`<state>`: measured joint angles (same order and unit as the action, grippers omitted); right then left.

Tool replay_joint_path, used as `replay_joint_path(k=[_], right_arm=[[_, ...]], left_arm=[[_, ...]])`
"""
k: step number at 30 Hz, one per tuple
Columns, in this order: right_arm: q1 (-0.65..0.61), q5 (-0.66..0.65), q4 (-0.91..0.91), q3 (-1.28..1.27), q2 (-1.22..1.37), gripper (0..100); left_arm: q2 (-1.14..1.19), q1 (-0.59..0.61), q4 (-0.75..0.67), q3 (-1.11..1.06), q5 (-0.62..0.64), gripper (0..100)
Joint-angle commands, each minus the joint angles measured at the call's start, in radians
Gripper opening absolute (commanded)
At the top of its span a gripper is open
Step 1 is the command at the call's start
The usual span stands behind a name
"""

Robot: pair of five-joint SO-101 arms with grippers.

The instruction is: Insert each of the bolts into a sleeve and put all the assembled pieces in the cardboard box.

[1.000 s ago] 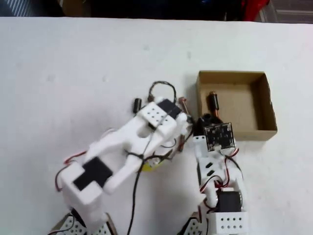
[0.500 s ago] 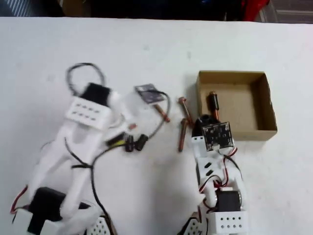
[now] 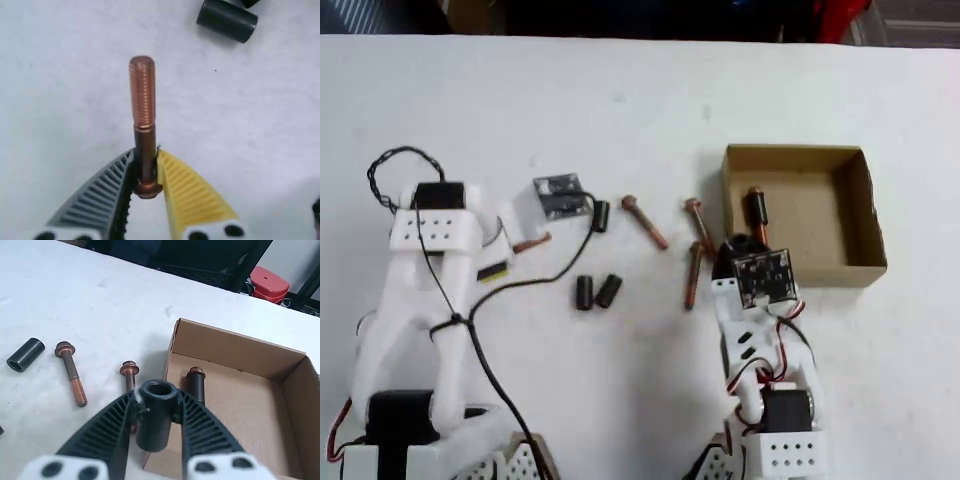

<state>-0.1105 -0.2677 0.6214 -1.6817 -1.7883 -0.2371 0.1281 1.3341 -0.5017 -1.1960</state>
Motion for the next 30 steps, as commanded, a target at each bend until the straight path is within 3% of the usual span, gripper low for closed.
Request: replay_joint_path(k=[1,6,15,19,30], right_arm=[[0.012,0.0,-0.013,-0.008,-0.015,1.6],[0.012,0.0,-0.012,-0.008,-0.015,1.6],[0.012,0.0,-0.012,-0.008,-0.015,1.6],[0.012,0.0,-0.012,-0.008,-0.015,1.6],[0.012,0.0,-0.012,-0.008,-0.015,1.6]], left_arm=[[-0.047,0.013,-0.08,-0.014,-0.137,2],[-0.047,0.013,-0.153,-0.068,-0.285,2],[-0.047,0.007,-0.293,-0.183,-0.295,2],[-0.047,0.007,-0.358,-0.239,-0.361,2],[-0.033,0.01,-0.39,-0.261,-0.35,2]])
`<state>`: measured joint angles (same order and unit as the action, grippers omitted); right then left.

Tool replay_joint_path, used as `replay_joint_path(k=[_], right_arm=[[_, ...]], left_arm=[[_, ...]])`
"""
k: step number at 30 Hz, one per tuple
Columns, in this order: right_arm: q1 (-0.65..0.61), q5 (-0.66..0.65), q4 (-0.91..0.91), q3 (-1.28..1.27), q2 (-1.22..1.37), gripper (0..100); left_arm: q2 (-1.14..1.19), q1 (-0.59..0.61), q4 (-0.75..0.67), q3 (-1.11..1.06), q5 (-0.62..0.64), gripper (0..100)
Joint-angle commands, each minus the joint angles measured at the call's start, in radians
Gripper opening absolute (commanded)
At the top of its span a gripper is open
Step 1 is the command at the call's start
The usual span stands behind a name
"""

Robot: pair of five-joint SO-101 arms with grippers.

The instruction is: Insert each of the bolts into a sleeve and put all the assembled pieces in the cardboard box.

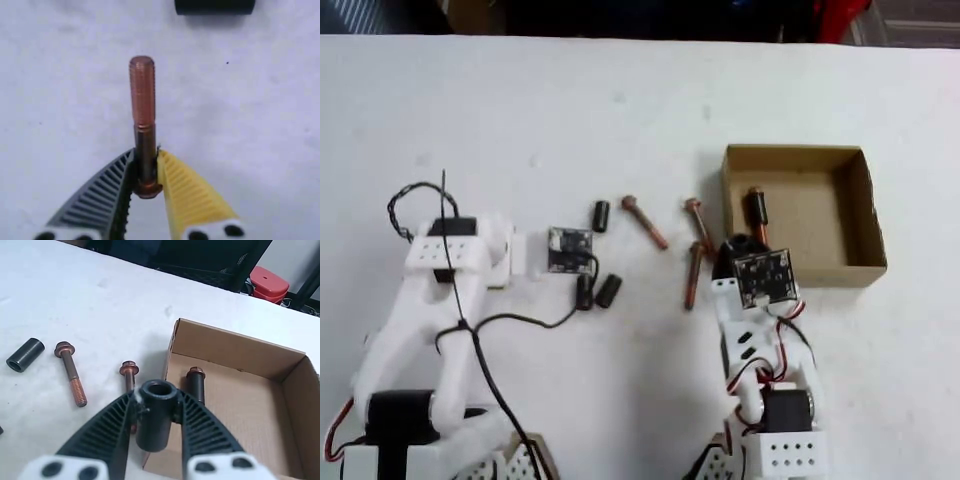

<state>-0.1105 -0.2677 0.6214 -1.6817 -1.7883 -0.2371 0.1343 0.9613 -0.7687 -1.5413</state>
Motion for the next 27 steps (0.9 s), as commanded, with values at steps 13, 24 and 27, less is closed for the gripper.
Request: replay_joint_path(k=[13,24,27], right_arm=[[0.013,0.0,-0.012,-0.008,-0.015,1.6],[0.013,0.0,-0.012,-0.008,-0.015,1.6],[0.013,0.0,-0.012,-0.008,-0.015,1.6]], left_arm=[[0.26,0.024,-0.012,0.137,-0.002,2],[0.265,0.024,-0.012,0.157,0.0,12],[0.265,0.018,-0.011,0.166,0.055,13]])
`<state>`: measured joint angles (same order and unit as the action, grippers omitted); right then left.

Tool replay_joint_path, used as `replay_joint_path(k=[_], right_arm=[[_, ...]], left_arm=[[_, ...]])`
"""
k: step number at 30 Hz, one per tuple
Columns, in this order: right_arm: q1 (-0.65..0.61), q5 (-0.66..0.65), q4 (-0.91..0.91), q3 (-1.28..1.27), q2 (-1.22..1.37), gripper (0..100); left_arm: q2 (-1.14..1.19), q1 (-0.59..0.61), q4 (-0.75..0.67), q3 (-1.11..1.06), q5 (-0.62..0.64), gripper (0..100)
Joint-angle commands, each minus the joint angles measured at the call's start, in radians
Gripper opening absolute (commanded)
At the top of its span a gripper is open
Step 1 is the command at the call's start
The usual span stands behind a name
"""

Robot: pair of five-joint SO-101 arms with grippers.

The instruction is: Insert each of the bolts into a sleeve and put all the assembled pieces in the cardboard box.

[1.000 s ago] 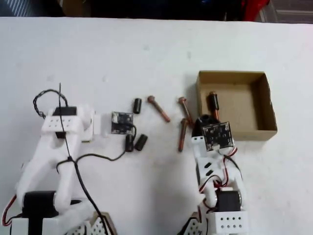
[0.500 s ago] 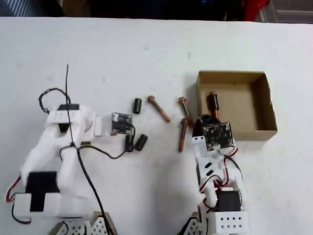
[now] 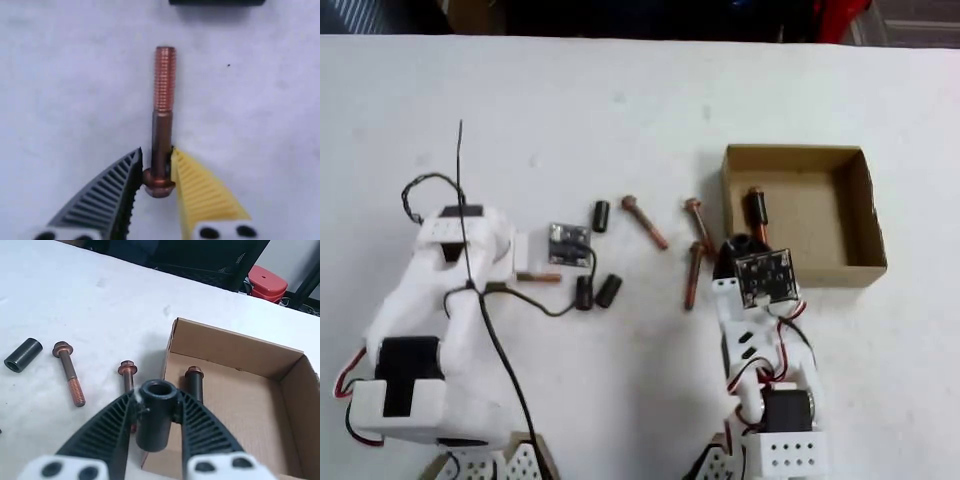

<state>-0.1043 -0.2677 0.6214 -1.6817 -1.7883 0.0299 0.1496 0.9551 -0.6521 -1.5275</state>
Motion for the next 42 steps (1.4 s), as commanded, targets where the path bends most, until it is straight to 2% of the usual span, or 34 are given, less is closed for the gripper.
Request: replay_joint_path(k=[1,10,14,33,34,36,42], right_arm=[[0.007,0.0,-0.012,-0.008,-0.015,1.6],[0.007,0.0,-0.012,-0.008,-0.015,1.6],[0.007,0.0,-0.012,-0.008,-0.015,1.6],[0.007,0.0,-0.012,-0.008,-0.015,1.6],[0.007,0.0,-0.012,-0.008,-0.015,1.6],[0.007,0.0,-0.012,-0.008,-0.015,1.6],[0.007,0.0,-0.012,-0.008,-0.013,1.6]], left_arm=[[-0.002,0.002,-0.005,0.06,0.057,13],[-0.002,-0.01,-0.005,0.084,0.109,13],[-0.004,-0.01,0.051,0.115,0.109,13],[-0.004,-0.022,0.816,0.634,0.114,12],[-0.004,-0.024,0.83,0.654,0.135,12],[-0.004,-0.022,0.825,0.69,0.258,12],[-0.002,-0.074,0.822,0.786,0.829,12]])
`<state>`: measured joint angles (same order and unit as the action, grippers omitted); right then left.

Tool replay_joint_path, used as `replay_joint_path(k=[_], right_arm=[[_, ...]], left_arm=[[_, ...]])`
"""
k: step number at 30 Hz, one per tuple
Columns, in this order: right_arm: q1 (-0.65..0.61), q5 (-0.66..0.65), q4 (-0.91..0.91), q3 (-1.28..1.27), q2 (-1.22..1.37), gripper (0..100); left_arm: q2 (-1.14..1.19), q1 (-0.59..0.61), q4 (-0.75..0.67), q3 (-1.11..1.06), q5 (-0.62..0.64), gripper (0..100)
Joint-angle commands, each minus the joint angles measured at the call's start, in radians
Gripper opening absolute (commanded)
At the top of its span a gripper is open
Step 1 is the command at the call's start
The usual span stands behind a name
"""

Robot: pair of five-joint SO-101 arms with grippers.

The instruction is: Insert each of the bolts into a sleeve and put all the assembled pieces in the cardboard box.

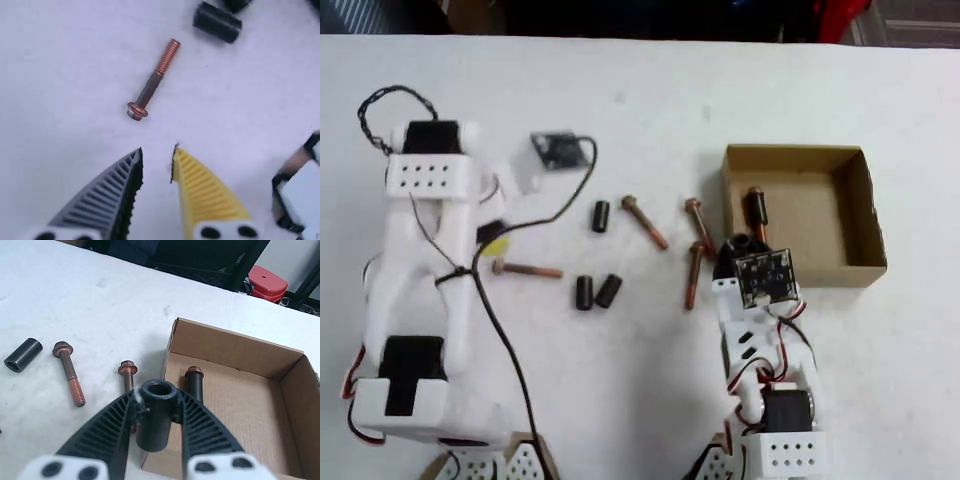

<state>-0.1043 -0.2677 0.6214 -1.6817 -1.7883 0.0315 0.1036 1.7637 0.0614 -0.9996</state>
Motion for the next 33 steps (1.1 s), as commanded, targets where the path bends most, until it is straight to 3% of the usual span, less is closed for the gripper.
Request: replay_joint_path(k=[1,5,13,21,33], right_arm=[[0.007,0.0,-0.012,-0.008,-0.013,1.6],[0.007,0.0,-0.01,-0.008,-0.013,1.6],[0.005,0.0,-0.01,-0.008,-0.013,1.6],[0.005,0.0,-0.01,-0.008,-0.013,1.6],[0.005,0.0,-0.01,-0.008,-0.013,1.6]], left_arm=[[-0.004,-0.038,0.014,0.078,0.393,12],[-0.004,-0.062,0.015,0.089,0.686,12],[-0.004,-0.113,0.017,0.089,1.049,12],[0.004,-0.077,0.015,0.083,1.501,12],[0.004,-0.15,0.012,-0.095,1.548,12]])
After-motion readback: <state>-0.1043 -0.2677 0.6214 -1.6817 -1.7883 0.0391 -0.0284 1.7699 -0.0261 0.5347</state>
